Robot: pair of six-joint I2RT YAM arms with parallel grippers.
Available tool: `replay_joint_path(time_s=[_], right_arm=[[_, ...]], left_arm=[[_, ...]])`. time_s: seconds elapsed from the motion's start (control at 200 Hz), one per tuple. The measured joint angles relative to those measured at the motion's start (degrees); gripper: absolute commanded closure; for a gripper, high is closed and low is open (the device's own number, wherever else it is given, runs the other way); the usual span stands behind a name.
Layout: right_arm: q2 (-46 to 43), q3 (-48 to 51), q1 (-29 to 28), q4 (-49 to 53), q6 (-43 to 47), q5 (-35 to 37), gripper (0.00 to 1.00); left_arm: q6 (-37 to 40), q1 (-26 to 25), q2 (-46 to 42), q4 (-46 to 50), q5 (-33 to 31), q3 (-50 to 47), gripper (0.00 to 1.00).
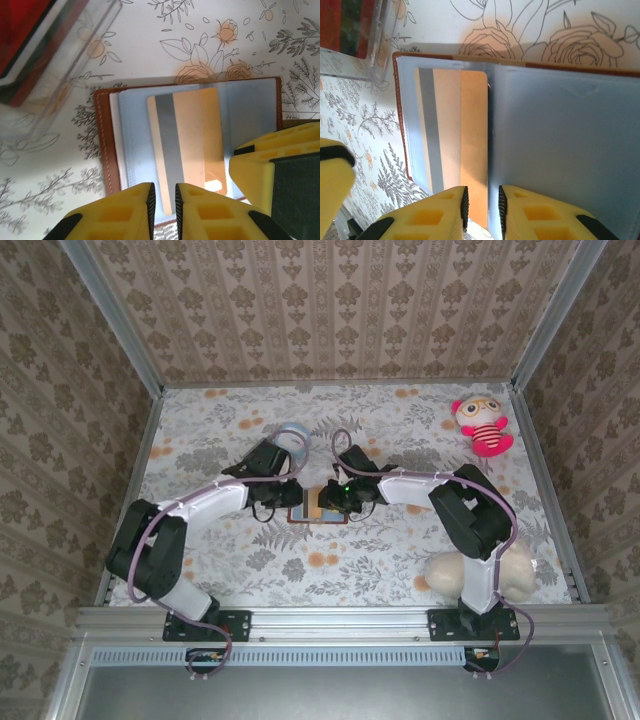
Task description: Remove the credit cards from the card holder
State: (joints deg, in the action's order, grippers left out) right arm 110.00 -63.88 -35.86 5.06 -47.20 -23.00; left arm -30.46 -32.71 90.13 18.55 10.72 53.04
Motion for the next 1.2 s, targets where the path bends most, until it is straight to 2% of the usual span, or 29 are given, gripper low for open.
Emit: replay_joint_path(time_s=[0.15,0.325,0.52,1.2], right_arm=[[0.00,0.00,0.35,-0.20,-0.87,0.00,0.74],[0.28,-0.02,0.74,-0.26,-1.03,-0.24,0.77],[0.90,-0.09,0.74,-0.26,-0.98,-1.46,0.79],[4.20,-3.06,0.74,-0.85,-0.98,-5.05,0.78]], left_arm=[[-0.28,-0.33,4.83,-0.98,0.66,1.88,0.88],[-0.44,-0.33,8.31,-0.59,0.81,2.14,0.88],[-1.42,-0.33,8.39,0.33,-0.72,2.51,0.88],[-3.04,-0.55,8.39,-0.20,-0.87,2.05,0.88]])
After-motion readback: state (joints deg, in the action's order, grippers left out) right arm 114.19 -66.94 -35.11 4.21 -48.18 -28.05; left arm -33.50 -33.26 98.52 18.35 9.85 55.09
